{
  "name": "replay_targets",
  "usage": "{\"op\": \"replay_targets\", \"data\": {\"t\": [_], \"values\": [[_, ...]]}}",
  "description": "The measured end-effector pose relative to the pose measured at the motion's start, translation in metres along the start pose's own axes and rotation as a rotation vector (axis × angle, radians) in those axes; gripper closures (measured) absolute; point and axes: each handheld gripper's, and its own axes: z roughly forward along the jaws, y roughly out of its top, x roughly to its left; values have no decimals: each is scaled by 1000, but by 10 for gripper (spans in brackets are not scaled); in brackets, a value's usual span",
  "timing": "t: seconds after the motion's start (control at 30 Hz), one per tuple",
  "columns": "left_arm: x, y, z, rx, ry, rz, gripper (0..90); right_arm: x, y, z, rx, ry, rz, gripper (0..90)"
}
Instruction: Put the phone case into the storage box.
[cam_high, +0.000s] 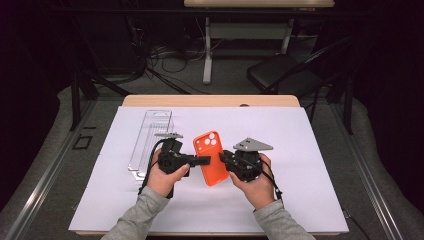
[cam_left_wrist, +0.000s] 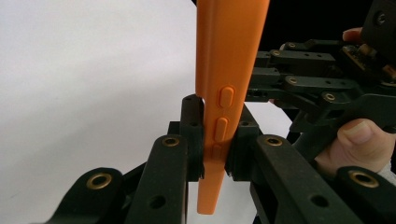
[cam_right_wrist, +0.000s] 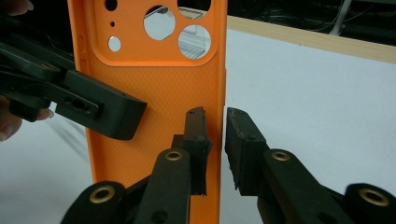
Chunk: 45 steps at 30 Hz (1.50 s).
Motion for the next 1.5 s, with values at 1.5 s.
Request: {"op": "replay_targets", "data": {"t": [1.5], "values": [[10,12,-37,-74,44,50,803,-14,12,-18,-105,106,-28,469]]}}
